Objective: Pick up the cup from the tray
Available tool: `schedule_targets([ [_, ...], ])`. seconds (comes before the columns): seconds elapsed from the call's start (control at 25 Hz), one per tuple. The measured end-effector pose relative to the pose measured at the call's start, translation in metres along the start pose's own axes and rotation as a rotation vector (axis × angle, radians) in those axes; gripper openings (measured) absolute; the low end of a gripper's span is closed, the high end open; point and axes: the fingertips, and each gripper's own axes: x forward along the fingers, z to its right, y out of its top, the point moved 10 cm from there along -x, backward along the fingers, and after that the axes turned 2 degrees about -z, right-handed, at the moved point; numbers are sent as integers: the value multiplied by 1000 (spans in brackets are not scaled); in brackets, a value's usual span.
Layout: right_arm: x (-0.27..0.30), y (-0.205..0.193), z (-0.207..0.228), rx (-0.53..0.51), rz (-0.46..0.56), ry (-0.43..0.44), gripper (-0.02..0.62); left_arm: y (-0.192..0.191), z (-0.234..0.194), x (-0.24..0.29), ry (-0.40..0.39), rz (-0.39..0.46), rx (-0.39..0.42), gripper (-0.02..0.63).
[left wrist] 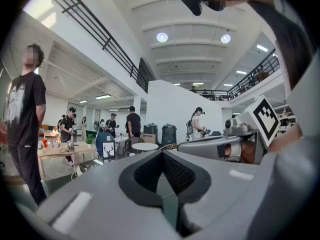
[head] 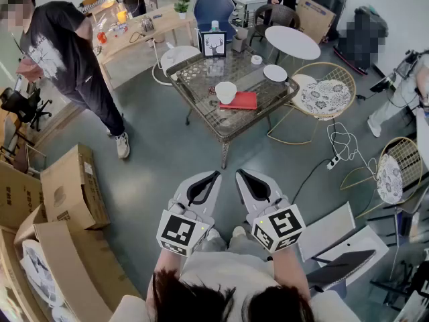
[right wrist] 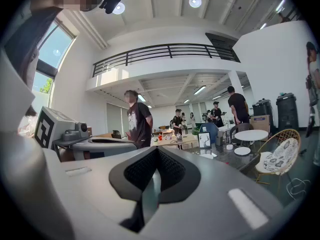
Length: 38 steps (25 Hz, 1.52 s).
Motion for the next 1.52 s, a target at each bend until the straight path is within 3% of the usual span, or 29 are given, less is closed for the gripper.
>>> schedule_targets([
  [0.24, 4, 3, 9, -20, -1, -4, 25, 0, -9, 7, 14, 43, -87, 0],
  [0.52, 7, 3, 14, -26, -4, -1, 25, 4, -8, 14, 6, 53, -71, 0],
  [0.76, 9, 3, 22, 56, 7, -1, 26, 4, -15, 15, 17, 49, -57, 0],
  [0.96, 15, 7, 19, 25, 18, 0, 28, 4, -27, 15, 32, 38, -36, 0],
  [1.12, 22, 8, 14, -9, -7, 18, 173, 6, -35, 15, 39, 69, -25, 5],
  [1.24, 26, 7, 8, -29, -6, 28, 177, 4, -42, 14, 29, 70, -12, 35],
  [1.4, 29, 8, 5, -48, -11, 52, 260, 6, -47, 14, -10, 73, -7, 65],
  [1.52, 32, 12, 8, -53, 1, 41, 265, 8, -51, 17, -17, 64, 1, 90],
])
